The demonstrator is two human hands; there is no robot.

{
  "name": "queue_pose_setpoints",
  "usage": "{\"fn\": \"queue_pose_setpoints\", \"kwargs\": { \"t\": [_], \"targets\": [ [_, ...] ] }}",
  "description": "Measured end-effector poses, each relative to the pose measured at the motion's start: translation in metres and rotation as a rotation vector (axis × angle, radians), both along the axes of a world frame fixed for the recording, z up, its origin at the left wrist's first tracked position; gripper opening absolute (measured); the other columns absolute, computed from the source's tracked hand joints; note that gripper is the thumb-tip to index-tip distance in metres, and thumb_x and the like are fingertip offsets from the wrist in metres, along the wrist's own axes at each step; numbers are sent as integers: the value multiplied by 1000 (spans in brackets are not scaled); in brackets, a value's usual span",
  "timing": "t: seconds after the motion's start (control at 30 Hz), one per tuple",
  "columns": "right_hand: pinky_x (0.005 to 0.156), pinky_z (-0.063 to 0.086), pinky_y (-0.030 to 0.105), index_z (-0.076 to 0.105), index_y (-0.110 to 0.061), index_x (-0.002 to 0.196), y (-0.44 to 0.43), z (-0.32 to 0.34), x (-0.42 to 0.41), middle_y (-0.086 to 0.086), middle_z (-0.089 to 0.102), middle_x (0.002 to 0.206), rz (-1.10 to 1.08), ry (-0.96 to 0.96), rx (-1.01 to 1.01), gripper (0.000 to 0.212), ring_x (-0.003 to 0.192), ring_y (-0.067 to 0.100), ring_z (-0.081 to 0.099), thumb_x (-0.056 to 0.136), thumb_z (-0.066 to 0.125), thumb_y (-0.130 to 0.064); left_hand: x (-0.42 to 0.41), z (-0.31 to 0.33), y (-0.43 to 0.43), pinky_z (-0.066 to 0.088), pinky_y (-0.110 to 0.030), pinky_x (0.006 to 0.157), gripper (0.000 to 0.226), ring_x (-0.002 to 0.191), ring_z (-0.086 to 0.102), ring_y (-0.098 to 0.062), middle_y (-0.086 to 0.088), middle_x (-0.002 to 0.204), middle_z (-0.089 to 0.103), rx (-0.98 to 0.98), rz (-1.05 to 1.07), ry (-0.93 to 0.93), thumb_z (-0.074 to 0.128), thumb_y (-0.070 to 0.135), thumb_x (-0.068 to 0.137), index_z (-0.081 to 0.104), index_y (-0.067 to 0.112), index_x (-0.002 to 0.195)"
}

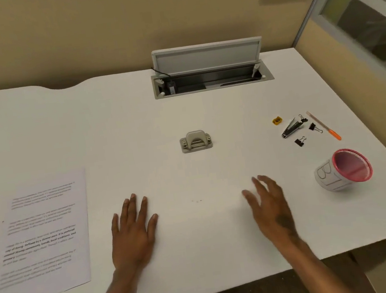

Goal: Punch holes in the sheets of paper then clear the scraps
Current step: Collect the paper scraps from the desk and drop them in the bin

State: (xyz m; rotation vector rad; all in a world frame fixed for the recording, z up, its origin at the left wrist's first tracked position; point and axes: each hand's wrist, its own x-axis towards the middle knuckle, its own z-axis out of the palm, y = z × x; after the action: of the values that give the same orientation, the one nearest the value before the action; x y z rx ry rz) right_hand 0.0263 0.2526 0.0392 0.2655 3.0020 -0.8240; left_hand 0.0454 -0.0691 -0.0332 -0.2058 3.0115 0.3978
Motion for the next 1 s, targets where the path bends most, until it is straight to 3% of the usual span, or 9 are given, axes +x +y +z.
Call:
{"fn": "queue_pose_setpoints", "kwargs": {
  "t": [0.1,0.17,0.47,0.6,0.77,0.9,1.0],
  "targets": [
    [121,-6,41,-3,-18,154,-71,-47,23,4,-19,162,225,-203,173,94,149,22,-21,81,3,-77,0,0,0,5,-41,123,66,151,0,-9,8,165,3,10,0,4,9,59,94,14,33,155],
    [119,-13,49,-18,-15,150,-97,-63,26,8,-31,157,228,-227,288,99,145,27,-30,76,-10,-80,0,-1,-1,4,-41,123,65,151,-1,-8,8,165,2,14,3,1,11,59,95,12,34,155],
    [119,-12,52,-12,-15,153,-137,-63,13,9,-27,159,246,-225,316,102,147,29,-24,75,-14,-80,0,-3,-2,5,-41,123,62,151,0,-10,7,165,4,5,-3,9,16,56,98,10,34,155],
    [121,-12,49,-13,-17,152,-126,-55,34,8,-22,161,223,-191,241,95,149,27,-20,81,-3,-80,0,-4,-3,6,-42,123,62,152,0,-10,7,165,5,29,-2,8,16,56,97,11,34,155],
    [115,5,51,22,-10,152,-110,-52,98,15,14,161,227,-181,307,95,148,32,7,87,19,-78,0,-6,-4,5,-44,123,63,152,-1,-11,6,165,3,27,-13,12,13,57,97,11,33,155],
    [119,7,59,5,-5,153,-64,-51,107,17,-13,160,-124,-331,370,108,149,35,-8,78,0,-83,0,-5,-1,4,-43,123,63,152,0,-11,5,165,5,35,-3,12,13,57,97,14,32,155],
    [120,0,58,-12,-2,151,-56,-51,100,17,-34,154,-168,-406,369,114,146,32,-24,71,-11,-83,0,-4,-1,4,-43,123,63,152,0,-12,5,165,5,35,-4,9,13,56,97,14,31,155]
  ]
}}
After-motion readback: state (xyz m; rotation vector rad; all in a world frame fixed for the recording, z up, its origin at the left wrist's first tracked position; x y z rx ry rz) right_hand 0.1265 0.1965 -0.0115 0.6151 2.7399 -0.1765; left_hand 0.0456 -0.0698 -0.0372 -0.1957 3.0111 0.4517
